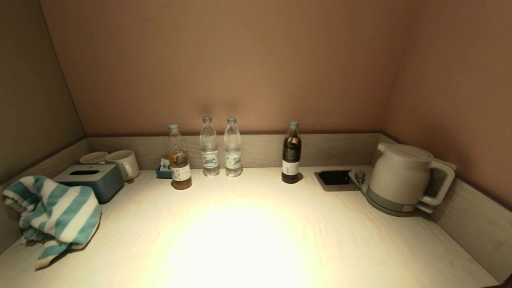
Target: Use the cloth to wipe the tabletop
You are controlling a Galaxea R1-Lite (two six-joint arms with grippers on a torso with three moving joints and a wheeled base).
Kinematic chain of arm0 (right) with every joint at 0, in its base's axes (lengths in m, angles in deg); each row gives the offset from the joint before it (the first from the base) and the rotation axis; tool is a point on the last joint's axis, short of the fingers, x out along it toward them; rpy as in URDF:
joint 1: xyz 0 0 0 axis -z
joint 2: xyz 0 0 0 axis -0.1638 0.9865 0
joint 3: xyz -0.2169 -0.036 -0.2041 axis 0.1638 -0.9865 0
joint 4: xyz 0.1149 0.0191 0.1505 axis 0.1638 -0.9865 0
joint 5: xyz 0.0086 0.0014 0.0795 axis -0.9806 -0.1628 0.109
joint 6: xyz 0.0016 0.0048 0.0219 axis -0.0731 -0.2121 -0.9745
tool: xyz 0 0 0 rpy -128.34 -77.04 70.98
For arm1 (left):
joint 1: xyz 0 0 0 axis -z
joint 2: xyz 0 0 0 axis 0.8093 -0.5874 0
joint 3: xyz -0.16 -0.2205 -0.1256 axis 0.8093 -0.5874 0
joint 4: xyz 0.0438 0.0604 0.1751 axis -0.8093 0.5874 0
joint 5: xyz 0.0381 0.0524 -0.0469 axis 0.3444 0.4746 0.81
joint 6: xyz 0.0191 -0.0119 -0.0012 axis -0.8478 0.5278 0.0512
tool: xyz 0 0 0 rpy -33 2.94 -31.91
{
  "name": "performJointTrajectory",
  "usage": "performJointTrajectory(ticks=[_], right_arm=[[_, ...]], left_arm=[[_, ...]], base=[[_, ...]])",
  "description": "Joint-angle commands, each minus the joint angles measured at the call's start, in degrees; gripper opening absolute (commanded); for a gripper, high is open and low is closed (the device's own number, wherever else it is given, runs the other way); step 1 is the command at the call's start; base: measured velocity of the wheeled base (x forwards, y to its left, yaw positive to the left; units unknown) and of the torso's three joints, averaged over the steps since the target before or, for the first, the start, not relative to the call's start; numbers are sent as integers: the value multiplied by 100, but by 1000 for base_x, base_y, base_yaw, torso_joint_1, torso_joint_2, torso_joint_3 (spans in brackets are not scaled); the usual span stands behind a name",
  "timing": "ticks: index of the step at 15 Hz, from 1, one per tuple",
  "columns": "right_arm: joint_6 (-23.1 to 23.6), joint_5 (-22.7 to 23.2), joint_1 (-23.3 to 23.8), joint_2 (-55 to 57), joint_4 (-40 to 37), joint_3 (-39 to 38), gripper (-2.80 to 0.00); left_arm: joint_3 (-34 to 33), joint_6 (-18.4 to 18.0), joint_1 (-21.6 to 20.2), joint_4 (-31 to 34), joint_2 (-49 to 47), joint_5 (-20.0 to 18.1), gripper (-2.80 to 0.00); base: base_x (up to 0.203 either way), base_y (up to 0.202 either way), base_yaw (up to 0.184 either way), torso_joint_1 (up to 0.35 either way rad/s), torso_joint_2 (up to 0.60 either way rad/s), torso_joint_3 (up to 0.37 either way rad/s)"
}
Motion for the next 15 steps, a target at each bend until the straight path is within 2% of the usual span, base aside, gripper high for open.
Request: performJointTrajectory(ticks=[1, 15], right_arm=[[2, -9, -1, 5, 0, 0, -280], [2, -9, -1, 5, 0, 0, -280]], left_arm=[[0, 124, -2, -4, 5, 5, -280], [0, 150, -2, -4, 5, -4, -280]], base=[[0, 0, 0, 0, 0, 0], [0, 0, 0, 0, 0, 0]])
